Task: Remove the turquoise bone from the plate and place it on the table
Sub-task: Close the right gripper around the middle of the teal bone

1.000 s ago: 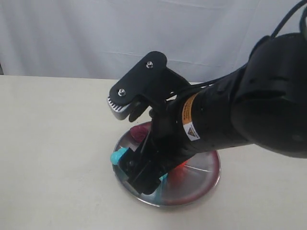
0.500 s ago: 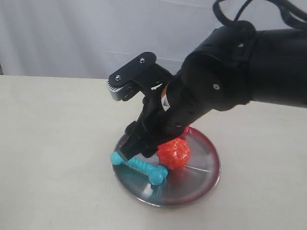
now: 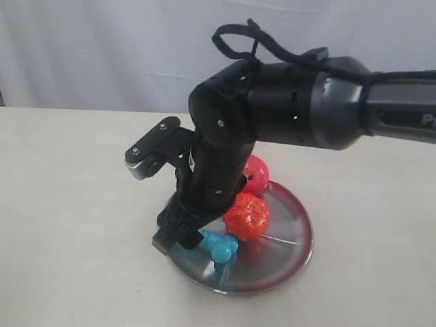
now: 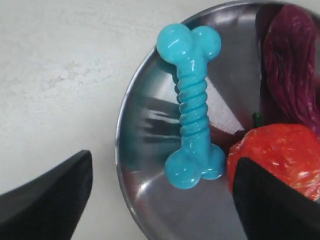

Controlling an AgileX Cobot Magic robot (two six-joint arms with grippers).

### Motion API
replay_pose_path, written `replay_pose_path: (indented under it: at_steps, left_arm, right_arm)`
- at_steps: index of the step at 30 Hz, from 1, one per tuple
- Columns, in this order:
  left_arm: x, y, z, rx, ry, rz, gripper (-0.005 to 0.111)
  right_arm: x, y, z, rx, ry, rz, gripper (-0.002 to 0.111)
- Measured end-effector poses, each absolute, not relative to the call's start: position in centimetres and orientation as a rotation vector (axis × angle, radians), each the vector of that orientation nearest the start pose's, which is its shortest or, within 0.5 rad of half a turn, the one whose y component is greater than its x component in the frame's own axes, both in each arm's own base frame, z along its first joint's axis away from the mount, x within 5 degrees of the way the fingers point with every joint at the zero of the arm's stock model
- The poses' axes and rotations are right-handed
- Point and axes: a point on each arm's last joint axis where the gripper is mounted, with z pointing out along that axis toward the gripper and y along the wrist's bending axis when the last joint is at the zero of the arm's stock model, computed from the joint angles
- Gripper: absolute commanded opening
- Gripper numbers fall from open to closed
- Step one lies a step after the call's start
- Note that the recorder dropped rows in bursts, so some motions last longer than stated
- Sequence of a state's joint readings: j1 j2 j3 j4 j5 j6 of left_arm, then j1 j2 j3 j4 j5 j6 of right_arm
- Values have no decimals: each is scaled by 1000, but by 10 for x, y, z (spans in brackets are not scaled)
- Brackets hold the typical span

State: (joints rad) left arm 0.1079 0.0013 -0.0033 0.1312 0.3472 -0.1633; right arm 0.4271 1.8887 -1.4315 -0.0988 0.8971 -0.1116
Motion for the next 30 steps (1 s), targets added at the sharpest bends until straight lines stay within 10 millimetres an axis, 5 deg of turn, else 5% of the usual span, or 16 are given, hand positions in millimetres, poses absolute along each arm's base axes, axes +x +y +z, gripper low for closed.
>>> replay_pose_path:
  at_steps: [14,30]
  left_arm:
    - [53,10,183,-166,1819,89,0]
    - [53,10,183,-166,1819,89,0]
  right_arm:
    - [387,170,200,-889,2702,-49,73]
    - [401,145,177,-823,2784,115,73]
